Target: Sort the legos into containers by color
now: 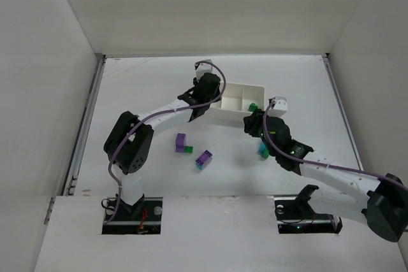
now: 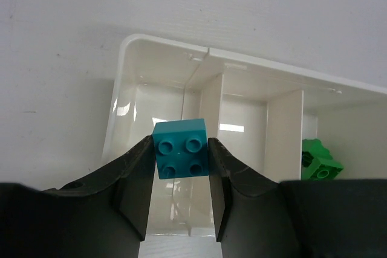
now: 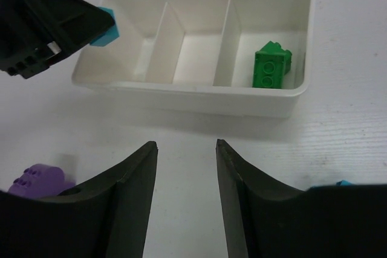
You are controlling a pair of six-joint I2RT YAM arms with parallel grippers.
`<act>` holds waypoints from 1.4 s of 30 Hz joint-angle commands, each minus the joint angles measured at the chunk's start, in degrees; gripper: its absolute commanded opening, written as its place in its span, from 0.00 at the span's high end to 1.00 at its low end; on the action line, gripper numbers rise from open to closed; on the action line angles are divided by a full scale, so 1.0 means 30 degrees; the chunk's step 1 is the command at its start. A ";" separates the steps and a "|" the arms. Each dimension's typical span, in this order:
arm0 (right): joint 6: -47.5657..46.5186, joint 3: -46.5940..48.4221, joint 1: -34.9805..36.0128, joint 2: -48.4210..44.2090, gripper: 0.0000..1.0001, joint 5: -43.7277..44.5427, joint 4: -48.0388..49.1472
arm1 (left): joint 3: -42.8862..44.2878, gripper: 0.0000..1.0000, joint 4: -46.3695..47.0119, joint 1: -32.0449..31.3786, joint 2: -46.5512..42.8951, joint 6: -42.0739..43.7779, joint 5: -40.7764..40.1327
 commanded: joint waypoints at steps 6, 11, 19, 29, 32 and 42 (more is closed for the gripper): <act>-0.0557 0.0417 0.1043 0.0437 0.49 -0.0157 0.1675 | 0.0818 0.46 0.0131 -0.0059 -0.1199 0.0554 -0.0446; -0.0878 0.1061 0.2184 0.1696 0.68 -0.0069 0.1762 | -0.0848 0.45 0.0278 -0.0001 -0.4768 0.0115 -0.0386; -0.0908 0.3577 0.5962 0.4711 0.37 0.0077 0.1587 | -0.8812 0.44 -0.0042 0.1637 -1.3642 -0.3163 -0.1849; 0.0146 1.0695 0.8339 1.1477 0.05 -0.0010 -0.2541 | -1.6113 0.44 -0.3469 0.4215 -2.0653 -0.8174 -0.3347; 0.0381 1.2366 0.8487 1.3440 0.03 0.0194 -0.3186 | -1.6906 0.45 -0.4086 0.4686 -2.1182 -0.8616 -0.3434; 0.1641 1.5884 0.8428 1.7194 0.11 0.0780 -0.5238 | -1.7874 0.45 -0.4264 0.5771 -2.2325 -0.8559 -0.3288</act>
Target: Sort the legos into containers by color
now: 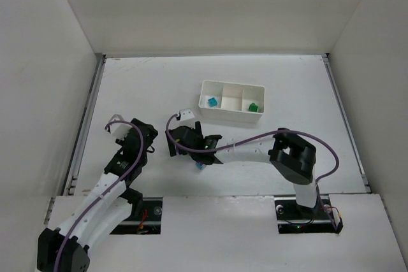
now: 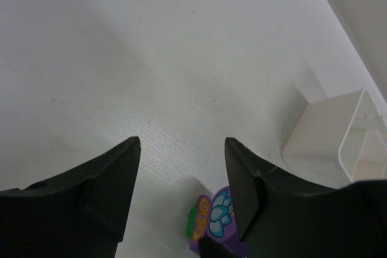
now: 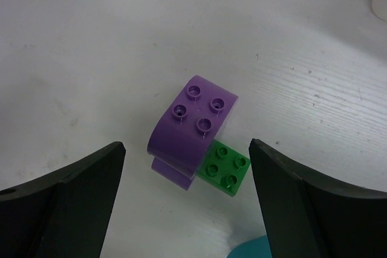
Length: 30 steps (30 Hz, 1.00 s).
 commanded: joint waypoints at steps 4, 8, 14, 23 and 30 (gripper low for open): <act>0.0847 0.1908 -0.0060 0.0821 0.21 0.0912 -0.1007 | -0.0522 0.45 0.0160 0.0307 -0.0754 -0.0143 -0.0177; 0.0936 0.1996 -0.0235 0.1143 0.29 0.1411 -0.0950 | -0.0902 0.45 0.0394 0.0131 -0.1018 -0.0085 -0.0148; 0.0965 0.2114 -0.0616 0.1466 0.48 0.1178 -0.0687 | -0.0932 0.45 0.0599 0.0014 -0.0725 -0.0026 0.0262; 0.0704 0.0067 -0.0851 -0.1223 0.65 0.1323 0.1242 | -0.0873 0.42 0.0890 -0.0191 -0.1398 0.0033 0.1403; 0.0846 -0.4589 -0.2517 -0.6582 0.67 -0.0662 0.4877 | -0.1252 0.38 0.3755 -0.0483 -0.2276 -0.0231 0.4799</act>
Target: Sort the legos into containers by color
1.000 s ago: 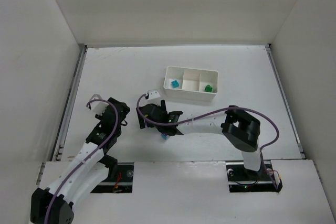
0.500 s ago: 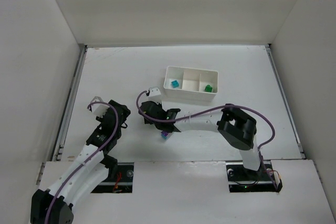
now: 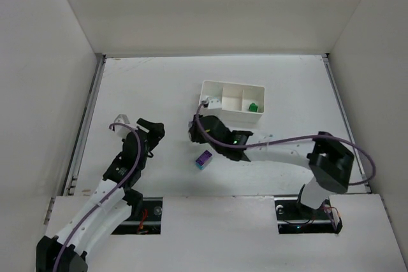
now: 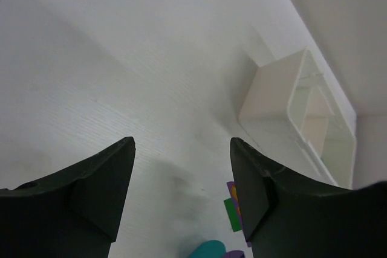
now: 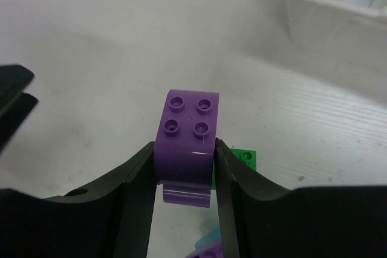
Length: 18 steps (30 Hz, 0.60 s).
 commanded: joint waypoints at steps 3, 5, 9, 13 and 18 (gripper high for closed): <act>0.1484 -0.3019 -0.2750 -0.4935 0.67 -0.3653 0.4693 | -0.0774 0.38 0.4686 -0.0528 -0.0887 -0.0923 0.3292; 0.2480 -0.4075 -0.3951 -0.6167 0.67 -0.5587 0.5953 | -0.0980 0.37 0.6091 -0.0792 -0.0684 -0.1831 0.3879; 0.5175 -0.5250 -0.6062 -0.7344 0.67 -0.9105 0.7977 | -0.1185 0.33 0.9547 -0.1611 0.0281 -0.3443 0.4905; 0.7195 -0.5748 -0.6826 -0.7316 0.67 -1.0778 0.9500 | -0.1041 0.29 1.2917 -0.3220 0.1861 -0.3945 0.4937; 0.9454 -0.6189 -0.7325 -0.7111 0.67 -1.1718 1.0910 | -0.0746 0.27 1.4652 -0.5419 0.3359 -0.2570 0.4001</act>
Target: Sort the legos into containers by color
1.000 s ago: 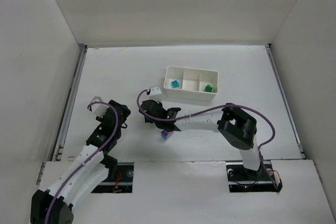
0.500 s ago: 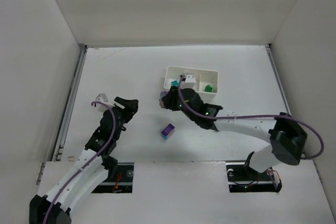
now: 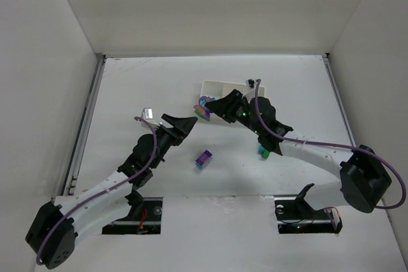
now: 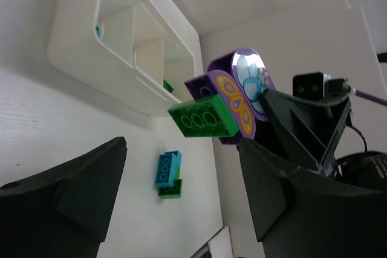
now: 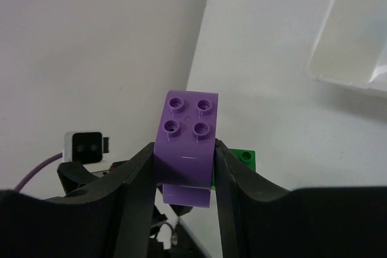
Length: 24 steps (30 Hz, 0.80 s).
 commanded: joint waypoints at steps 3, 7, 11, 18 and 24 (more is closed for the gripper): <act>0.3041 -0.0252 -0.0696 -0.0137 0.67 -0.1687 0.2831 | 0.0267 0.29 0.3457 -0.1912 0.0119 0.2032 -0.1656; 0.3980 -0.0574 -0.1282 -0.0490 0.69 -0.1599 0.2743 | 0.0354 0.36 0.3398 -0.3085 -0.0234 0.4113 -0.3505; 0.4536 -0.0720 -0.1722 -0.0490 0.70 -0.1687 0.2539 | 0.0909 0.43 0.3749 -0.4198 0.0525 0.6046 -0.3946; 0.6674 -0.1452 -0.2601 -0.0226 0.71 -0.3121 0.3738 | 0.2461 0.42 0.4247 -0.6016 0.3043 1.1345 -0.5644; 0.7292 -0.2155 -0.2924 -0.0518 0.71 -0.3621 0.3944 | 0.3692 0.38 0.5243 -0.7041 0.4802 1.5070 -0.6904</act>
